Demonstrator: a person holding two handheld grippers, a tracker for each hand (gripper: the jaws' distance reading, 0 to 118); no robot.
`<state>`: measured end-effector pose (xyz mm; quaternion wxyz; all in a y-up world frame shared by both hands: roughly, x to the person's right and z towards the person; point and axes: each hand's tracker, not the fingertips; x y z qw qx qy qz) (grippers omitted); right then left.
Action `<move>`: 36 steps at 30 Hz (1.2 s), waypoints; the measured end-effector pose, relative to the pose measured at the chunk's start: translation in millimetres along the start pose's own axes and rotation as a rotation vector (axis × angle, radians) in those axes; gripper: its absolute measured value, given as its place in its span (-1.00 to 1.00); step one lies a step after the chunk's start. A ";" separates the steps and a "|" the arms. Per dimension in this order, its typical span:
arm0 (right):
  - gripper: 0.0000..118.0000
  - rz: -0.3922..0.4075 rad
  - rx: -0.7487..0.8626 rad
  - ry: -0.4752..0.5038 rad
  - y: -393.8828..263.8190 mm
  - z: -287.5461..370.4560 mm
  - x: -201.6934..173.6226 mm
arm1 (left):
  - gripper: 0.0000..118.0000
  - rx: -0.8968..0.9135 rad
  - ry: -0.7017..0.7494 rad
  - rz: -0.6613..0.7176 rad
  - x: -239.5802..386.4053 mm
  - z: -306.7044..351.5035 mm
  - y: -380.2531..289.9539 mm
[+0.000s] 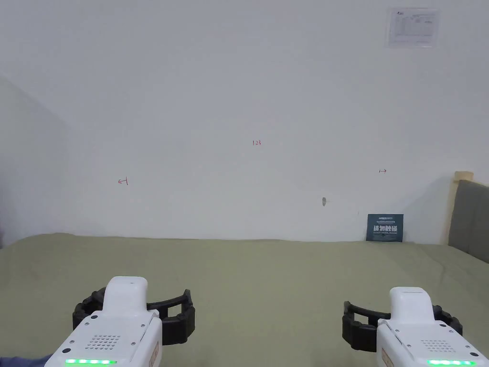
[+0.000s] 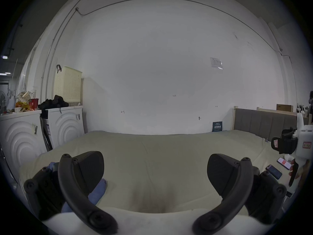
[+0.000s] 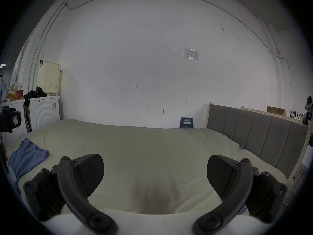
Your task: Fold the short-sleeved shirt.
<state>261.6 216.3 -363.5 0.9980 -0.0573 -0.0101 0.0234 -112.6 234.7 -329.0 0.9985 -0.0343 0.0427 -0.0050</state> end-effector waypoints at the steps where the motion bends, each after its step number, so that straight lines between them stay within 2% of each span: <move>1: 1.00 -0.004 0.000 0.002 0.4 0.6 0.7 | 1.00 0.002 -0.003 0.001 -0.1 0.7 0.0; 36: 1.00 0.006 0.006 0.011 8.3 2.2 3.2 | 1.00 -0.005 0.011 0.014 -3.3 2.3 4.9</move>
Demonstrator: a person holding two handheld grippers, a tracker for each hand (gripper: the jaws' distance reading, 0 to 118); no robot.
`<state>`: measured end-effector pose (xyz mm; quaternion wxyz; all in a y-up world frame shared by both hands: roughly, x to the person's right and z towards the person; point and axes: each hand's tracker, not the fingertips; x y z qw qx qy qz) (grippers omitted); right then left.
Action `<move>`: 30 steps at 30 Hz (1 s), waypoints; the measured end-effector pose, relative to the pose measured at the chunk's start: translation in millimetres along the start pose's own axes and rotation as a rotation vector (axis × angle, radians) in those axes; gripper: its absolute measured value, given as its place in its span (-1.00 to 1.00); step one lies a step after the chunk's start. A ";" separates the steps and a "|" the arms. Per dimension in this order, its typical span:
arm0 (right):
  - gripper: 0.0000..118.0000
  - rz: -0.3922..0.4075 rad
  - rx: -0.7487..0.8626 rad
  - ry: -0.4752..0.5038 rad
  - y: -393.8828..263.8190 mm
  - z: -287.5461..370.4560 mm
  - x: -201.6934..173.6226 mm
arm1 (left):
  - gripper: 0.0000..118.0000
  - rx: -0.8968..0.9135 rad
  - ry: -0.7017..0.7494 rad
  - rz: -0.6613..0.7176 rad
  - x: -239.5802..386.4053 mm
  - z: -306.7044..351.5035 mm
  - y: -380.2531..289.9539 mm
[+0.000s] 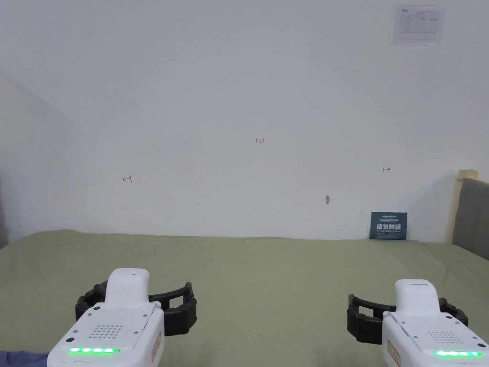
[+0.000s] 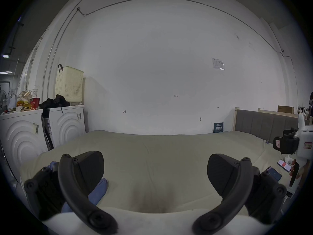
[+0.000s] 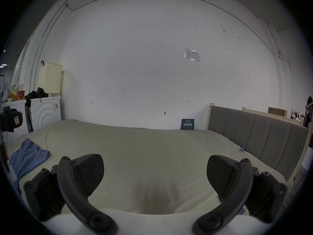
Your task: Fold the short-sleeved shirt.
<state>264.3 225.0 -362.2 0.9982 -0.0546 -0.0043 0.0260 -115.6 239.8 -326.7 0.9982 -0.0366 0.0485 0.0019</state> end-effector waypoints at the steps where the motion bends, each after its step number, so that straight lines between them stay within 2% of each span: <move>1: 1.00 -0.001 0.002 0.002 -0.1 0.3 0.0 | 1.00 0.000 0.000 0.001 -0.4 0.3 -0.2; 30: 1.00 -0.007 0.010 0.001 5.3 2.1 6.2 | 1.00 -0.005 -0.018 -0.004 -0.4 -1.3 -6.5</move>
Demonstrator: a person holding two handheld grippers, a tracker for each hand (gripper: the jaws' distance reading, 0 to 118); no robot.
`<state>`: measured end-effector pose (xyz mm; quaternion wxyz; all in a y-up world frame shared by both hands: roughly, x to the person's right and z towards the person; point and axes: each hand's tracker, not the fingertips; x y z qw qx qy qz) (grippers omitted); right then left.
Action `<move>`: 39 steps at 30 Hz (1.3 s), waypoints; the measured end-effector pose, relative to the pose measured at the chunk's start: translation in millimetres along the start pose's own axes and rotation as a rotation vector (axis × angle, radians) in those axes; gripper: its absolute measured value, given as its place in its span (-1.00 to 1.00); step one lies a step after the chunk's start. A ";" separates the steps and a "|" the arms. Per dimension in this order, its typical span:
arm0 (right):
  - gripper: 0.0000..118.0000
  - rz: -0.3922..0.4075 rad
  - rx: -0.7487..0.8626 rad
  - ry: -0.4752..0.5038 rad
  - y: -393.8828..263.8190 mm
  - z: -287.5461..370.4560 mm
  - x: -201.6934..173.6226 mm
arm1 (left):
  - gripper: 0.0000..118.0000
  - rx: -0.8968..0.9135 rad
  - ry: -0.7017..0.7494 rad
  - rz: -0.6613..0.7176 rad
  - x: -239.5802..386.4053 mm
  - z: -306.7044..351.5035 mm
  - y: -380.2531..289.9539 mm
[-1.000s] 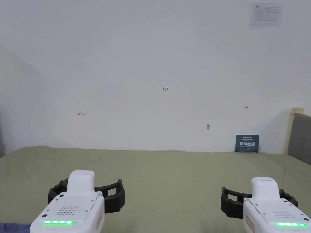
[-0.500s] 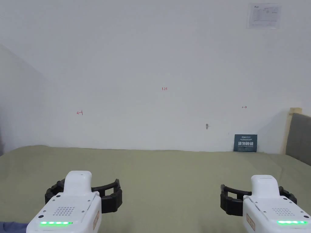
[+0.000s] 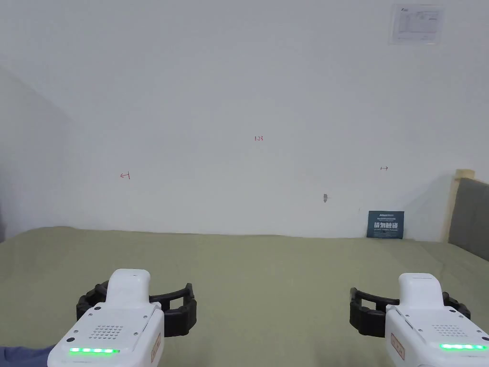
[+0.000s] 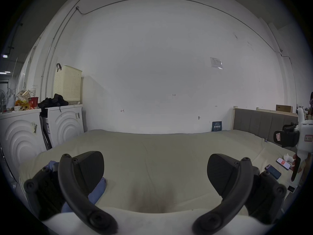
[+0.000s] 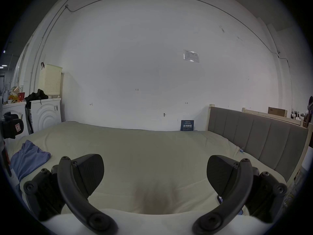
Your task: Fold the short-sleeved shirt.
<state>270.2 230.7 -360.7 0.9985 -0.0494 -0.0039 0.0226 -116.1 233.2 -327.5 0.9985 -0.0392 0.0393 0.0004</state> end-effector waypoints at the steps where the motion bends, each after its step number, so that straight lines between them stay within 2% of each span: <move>1: 1.00 0.003 -0.002 0.001 -0.6 -0.2 0.4 | 1.00 -0.002 0.001 -0.001 -0.1 -0.6 0.0; 11: 0.98 0.008 -0.011 -0.018 -0.6 -1.3 1.5 | 1.00 -0.002 0.010 -0.019 1.3 -1.0 4.8; 12: 0.92 0.003 -0.014 -0.019 0.3 -1.0 2.2 | 1.00 0.000 0.004 -0.024 2.0 -0.1 5.6; 13: 0.65 -0.006 -0.014 -0.014 0.9 -0.2 3.8 | 0.93 -0.003 -0.018 -0.031 2.0 0.4 6.7; 14: 0.12 -0.010 -0.014 -0.005 0.7 0.7 5.5 | 0.67 -0.013 -0.044 -0.029 2.3 1.1 7.7; 15: -0.68 -0.006 -0.015 -0.007 0.4 1.1 5.5 | -0.11 -0.007 -0.047 -0.025 2.9 1.3 7.0; 16: -1.00 0.022 -0.028 -0.024 -0.2 0.2 4.6 | -1.00 0.013 -0.018 -0.036 5.3 1.7 5.4; 18: -1.00 0.081 -0.042 -0.104 -6.1 -0.7 2.1 | -1.00 0.035 0.057 -0.082 11.0 -7.8 -2.5; 20: -1.00 0.036 -0.085 -0.003 -14.3 -1.6 4.1 | -1.00 -0.006 -0.008 0.001 7.9 -6.3 -9.1; 23: -1.00 0.048 -0.098 -0.017 -13.2 -1.6 1.2 | -1.00 -0.026 0.031 -0.035 6.1 -5.4 -9.4; 27: -1.00 0.025 -0.105 0.032 -4.4 -6.9 -20.3 | -1.00 -0.019 0.062 -0.033 -16.5 7.6 2.3; 33: -1.00 0.045 -0.085 0.213 5.7 -25.1 -103.0 | -1.00 -0.006 0.194 -0.050 -80.6 40.4 10.8; 39: -1.00 0.054 -0.089 0.438 9.2 -28.4 -212.0 | -1.00 -0.046 0.424 -0.048 -155.3 98.6 7.6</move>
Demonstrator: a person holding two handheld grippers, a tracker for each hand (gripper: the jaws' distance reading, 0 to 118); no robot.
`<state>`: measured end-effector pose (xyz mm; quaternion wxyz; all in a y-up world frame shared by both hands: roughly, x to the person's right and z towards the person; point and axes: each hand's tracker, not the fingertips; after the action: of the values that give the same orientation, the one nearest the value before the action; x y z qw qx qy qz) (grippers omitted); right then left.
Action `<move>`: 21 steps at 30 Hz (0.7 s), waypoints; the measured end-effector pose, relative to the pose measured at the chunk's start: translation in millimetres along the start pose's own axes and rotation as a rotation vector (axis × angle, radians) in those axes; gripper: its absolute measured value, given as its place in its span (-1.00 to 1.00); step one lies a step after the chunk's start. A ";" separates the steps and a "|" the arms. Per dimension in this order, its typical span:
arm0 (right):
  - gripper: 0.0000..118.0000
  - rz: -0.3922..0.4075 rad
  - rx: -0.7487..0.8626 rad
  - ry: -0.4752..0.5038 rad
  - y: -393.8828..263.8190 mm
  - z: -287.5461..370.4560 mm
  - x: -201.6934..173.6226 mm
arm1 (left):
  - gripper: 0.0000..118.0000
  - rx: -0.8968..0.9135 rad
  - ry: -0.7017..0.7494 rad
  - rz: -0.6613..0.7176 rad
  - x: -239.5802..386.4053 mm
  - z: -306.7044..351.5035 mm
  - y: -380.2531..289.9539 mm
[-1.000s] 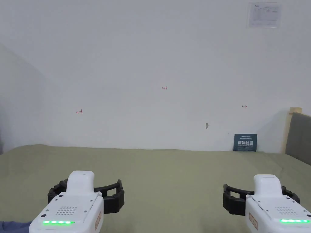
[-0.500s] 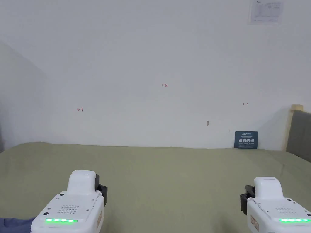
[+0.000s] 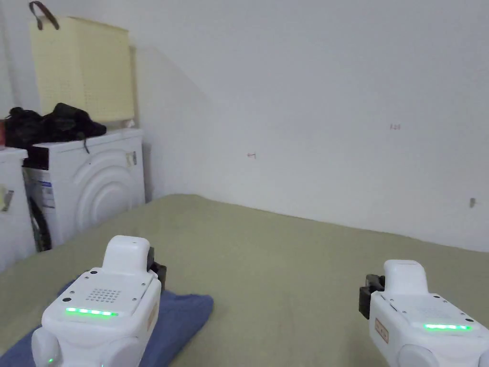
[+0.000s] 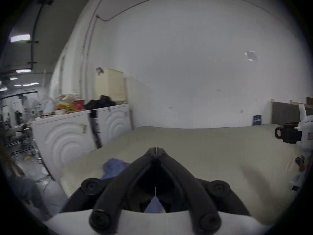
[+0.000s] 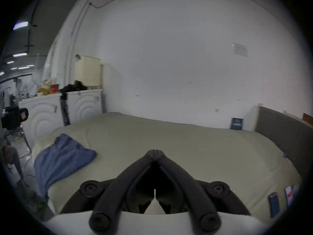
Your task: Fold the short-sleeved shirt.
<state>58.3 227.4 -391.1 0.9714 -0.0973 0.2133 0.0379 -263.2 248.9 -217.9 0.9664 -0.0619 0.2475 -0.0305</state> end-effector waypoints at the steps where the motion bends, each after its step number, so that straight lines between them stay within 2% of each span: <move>1: -1.00 -0.005 -0.001 0.038 -0.5 -7.7 -16.4 | -1.00 -0.008 0.025 0.003 -15.3 6.1 -4.0; 4: -1.00 -0.012 -0.015 0.139 -1.9 -23.8 -57.1 | -1.00 -0.046 0.111 0.010 -52.7 17.5 -14.9; 9: -1.00 0.004 -0.029 0.208 -5.2 -41.6 -98.5 | -1.00 -0.080 0.170 0.032 -90.0 19.2 -24.0; 16: -1.00 0.019 -0.051 0.233 -7.7 -62.9 -115.3 | -1.00 -0.151 0.153 0.084 -96.7 -19.2 -33.7; 21: -1.00 0.040 -0.097 0.213 -14.6 -89.4 -114.2 | -1.00 -0.329 0.056 0.029 -91.1 -104.8 -19.5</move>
<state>-79.9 191.1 -419.9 0.9364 -0.1437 0.3150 0.0570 -394.1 226.8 -263.2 0.9363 -0.2147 0.2769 0.0226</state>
